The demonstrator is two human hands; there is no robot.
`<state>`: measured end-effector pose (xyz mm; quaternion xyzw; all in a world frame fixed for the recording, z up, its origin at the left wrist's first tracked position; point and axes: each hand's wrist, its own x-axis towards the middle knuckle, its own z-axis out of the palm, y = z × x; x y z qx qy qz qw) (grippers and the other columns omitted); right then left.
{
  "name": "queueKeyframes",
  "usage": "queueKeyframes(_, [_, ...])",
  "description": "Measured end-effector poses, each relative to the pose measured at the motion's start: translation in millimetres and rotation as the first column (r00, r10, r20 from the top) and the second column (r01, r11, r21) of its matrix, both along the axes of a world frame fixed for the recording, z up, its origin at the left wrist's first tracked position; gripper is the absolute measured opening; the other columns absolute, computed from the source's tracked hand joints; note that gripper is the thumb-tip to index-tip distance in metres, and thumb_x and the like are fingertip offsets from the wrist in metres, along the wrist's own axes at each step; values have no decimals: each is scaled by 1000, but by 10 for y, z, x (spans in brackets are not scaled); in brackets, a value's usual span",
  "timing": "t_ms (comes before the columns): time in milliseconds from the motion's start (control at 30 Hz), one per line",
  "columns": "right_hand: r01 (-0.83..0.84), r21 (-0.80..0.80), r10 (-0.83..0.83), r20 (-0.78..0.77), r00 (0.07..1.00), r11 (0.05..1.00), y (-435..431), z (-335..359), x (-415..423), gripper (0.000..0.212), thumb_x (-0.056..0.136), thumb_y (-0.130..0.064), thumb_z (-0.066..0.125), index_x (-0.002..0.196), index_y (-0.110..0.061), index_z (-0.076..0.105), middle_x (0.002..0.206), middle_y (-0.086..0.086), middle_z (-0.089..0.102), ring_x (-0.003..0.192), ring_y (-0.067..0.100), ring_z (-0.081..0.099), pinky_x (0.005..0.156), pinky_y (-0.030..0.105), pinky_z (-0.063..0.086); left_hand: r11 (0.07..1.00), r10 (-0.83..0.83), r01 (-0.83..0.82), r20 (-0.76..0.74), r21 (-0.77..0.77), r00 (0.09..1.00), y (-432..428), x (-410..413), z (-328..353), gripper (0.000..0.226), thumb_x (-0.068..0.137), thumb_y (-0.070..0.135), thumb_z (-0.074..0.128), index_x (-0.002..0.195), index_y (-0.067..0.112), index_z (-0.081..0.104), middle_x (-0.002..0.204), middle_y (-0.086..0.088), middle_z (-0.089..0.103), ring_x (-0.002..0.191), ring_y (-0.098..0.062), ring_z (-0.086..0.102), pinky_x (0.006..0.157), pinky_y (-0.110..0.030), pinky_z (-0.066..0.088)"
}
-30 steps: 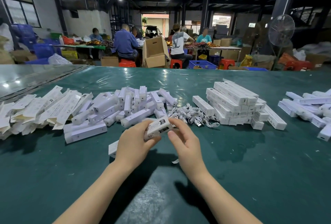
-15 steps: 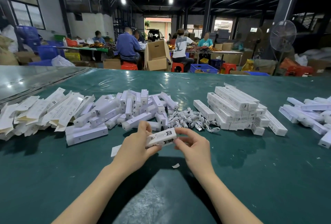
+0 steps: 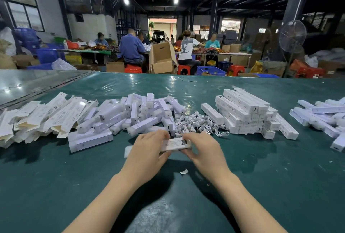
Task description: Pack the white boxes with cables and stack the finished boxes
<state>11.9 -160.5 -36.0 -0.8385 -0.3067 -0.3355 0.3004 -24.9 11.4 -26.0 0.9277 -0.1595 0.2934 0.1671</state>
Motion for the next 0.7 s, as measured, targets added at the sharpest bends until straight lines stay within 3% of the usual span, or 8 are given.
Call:
queueKeyframes(33, [97, 43, -98, 14, 995, 994, -60, 20, 50, 18, 67, -3, 76, 80, -4, 63, 73, 6, 65, 66, 27, 57, 61, 28, 34, 1000, 3, -3, 47, -9, 999, -12, -2, -8, 39, 73, 15, 75, 106, 11, 56, 102, -2, 65, 99, -23, 56, 84, -23, 31])
queueKeyframes(100, [265, 270, -245, -106, 964, 925, -200, 112, 159, 17, 71, -2, 74, 74, -4, 57, 70, 9, 62, 67, 30, 59, 62, 34, 36, 999, -23, 27, 113, -37, 993, -29, 13, -20, 47, 64, 8, 80, 106, 4, 60, 103, -6, 65, 102, -17, 50, 86, -24, 34])
queueKeyframes(167, [389, 509, -331, -204, 921, 768, -383, 259, 313, 19, 74, -7, 73, 75, -5, 55, 70, 10, 61, 68, 31, 60, 59, 31, 33, 997, -79, 80, 117, -6, 990, -40, 44, -33, 48, 62, 8, 80, 106, 3, 61, 104, -7, 65, 104, -16, 44, 87, -27, 33])
queueKeyframes(233, [474, 580, -430, -223, 875, 663, -598, 450, 497, 21, 76, -9, 72, 76, -8, 51, 70, 8, 58, 71, 31, 58, 59, 28, 24, 993, -108, 103, 90, 60, 990, -46, 89, -87, 47, 62, 10, 80, 105, 3, 62, 102, -7, 66, 105, -19, 49, 89, -28, 34])
queueKeyframes(467, [695, 233, -620, -322, 715, 680, -1062, 722, 932, 10, 79, 3, 58, 79, -5, 53, 95, 22, 55, 75, 26, 41, 64, 29, 28, 993, -95, 99, -78, 60, 992, -29, 202, -287, 37, 85, 31, 56, 120, 21, 53, 123, 11, 53, 123, -10, 34, 102, -19, 26])
queueKeyframes(567, [706, 163, -627, -353, 694, 690, -1042, 648, 964, 12, 79, 4, 56, 79, -7, 51, 103, 20, 48, 75, 28, 40, 66, 31, 31, 992, -105, 109, -80, 58, 991, -39, 204, -298, 34, 85, 29, 56, 118, 22, 55, 123, 12, 52, 123, -10, 33, 102, -16, 23])
queueKeyframes(700, [686, 22, -639, -343, 689, 728, -962, 617, 989, 7, 79, 2, 57, 84, -3, 56, 103, 19, 50, 77, 29, 41, 67, 33, 34, 988, -126, 131, -73, 76, 989, -53, 194, -304, 28, 85, 29, 57, 112, 21, 60, 120, 12, 54, 124, -12, 35, 102, -25, 30])
